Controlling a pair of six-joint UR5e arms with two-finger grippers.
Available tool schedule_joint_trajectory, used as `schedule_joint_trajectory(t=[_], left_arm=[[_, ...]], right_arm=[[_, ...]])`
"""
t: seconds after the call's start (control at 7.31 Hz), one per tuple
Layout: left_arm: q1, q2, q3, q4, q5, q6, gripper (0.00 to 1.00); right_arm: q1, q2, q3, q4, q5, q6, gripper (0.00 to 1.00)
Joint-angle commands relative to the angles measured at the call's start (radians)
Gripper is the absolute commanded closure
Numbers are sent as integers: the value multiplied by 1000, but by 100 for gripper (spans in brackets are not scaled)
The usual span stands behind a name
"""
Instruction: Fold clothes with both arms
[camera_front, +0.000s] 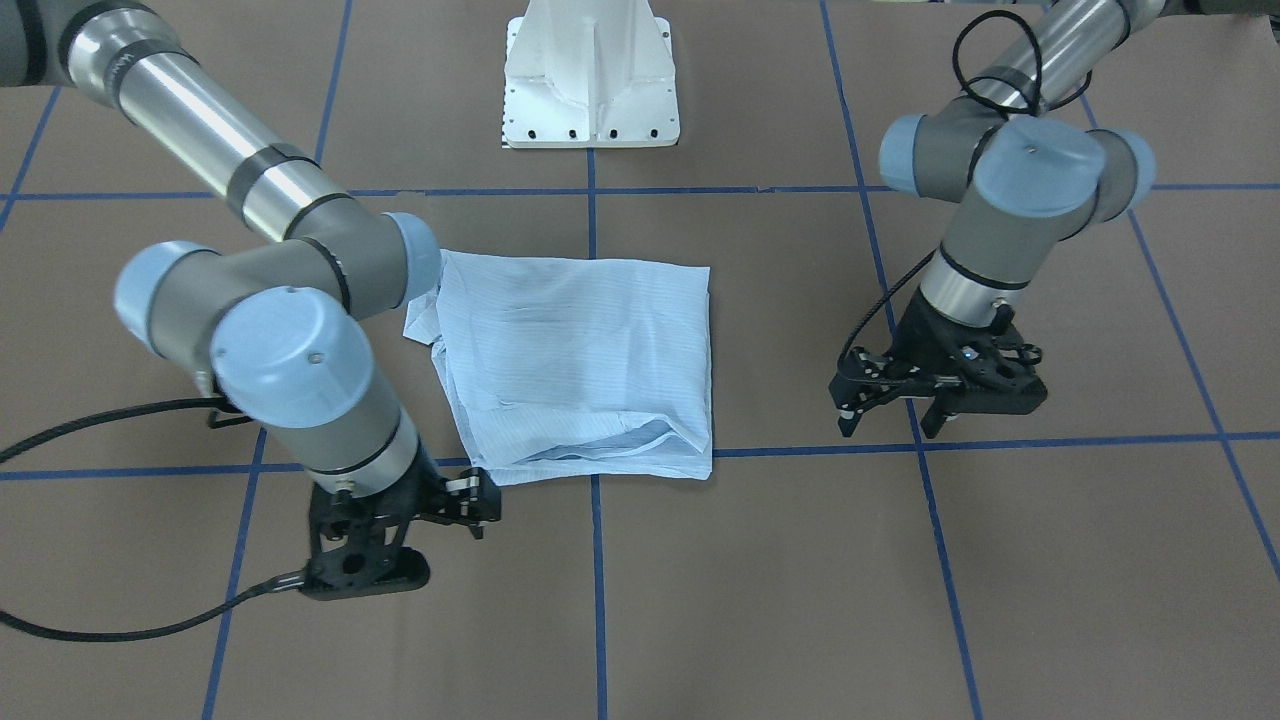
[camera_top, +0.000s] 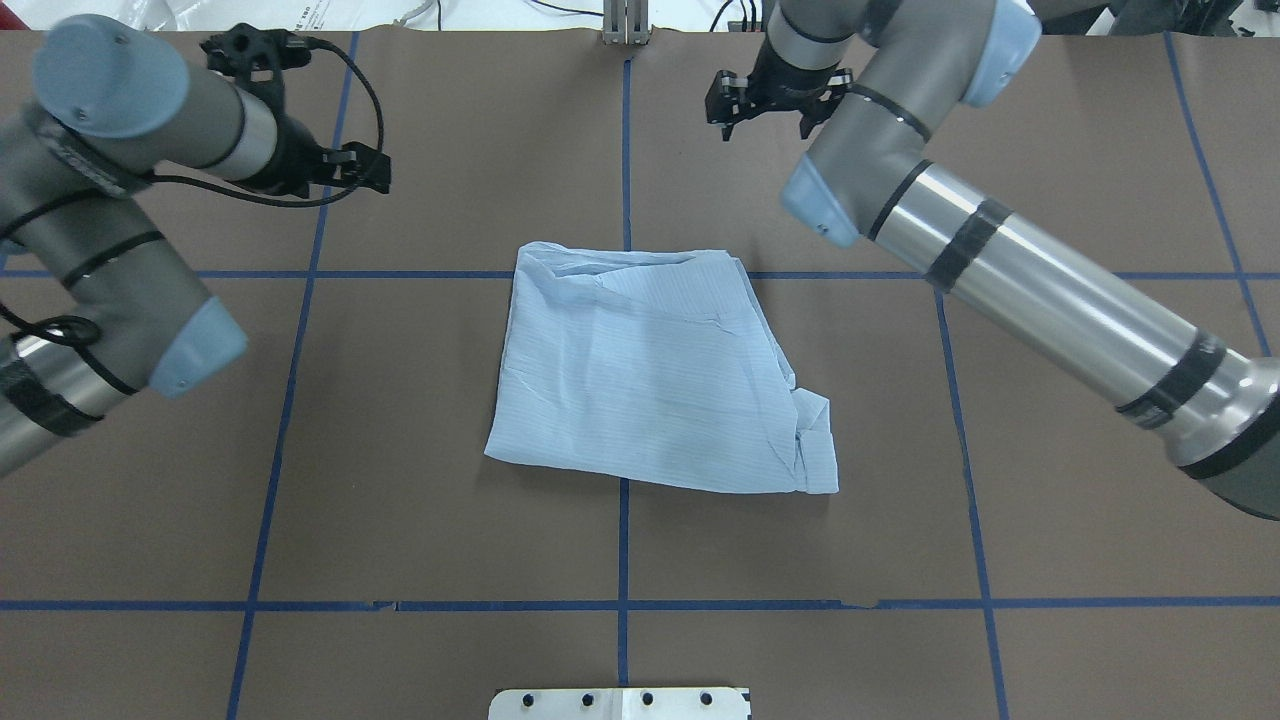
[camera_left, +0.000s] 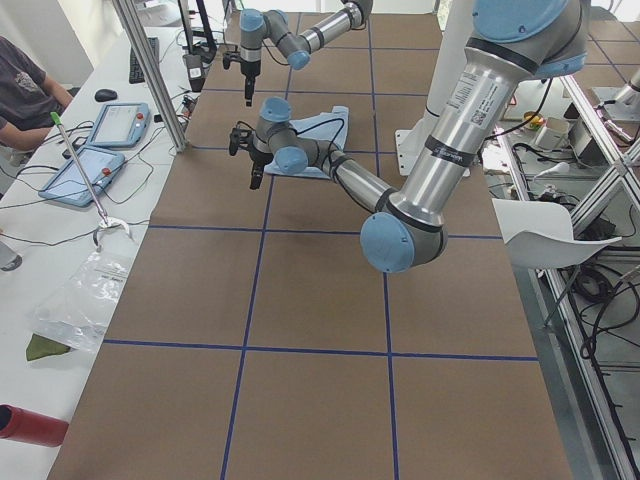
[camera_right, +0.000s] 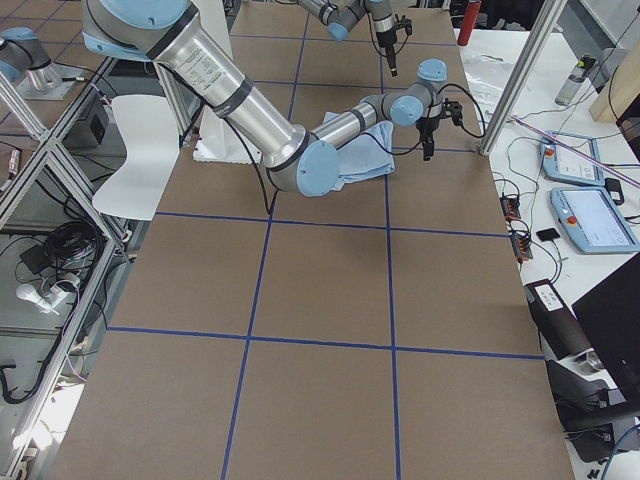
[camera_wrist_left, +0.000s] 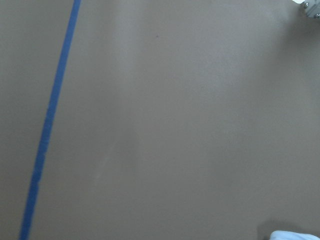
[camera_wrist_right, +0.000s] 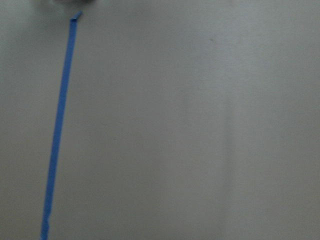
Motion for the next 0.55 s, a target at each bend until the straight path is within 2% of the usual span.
schedule_joint_trajectory(t=[0.0,0.27,0.41], left_arm=[[-177,156,-82,-1,-129,192,0],[-383,309,-78,18,-234,553,0],[-489,371,-65,25,-309,662,0]], right_arm=[[163,-171,132,-116,63,-311,0],[320,-329,164,-122,161,-555,0],[371,-430,205,-122,177,-622,0]])
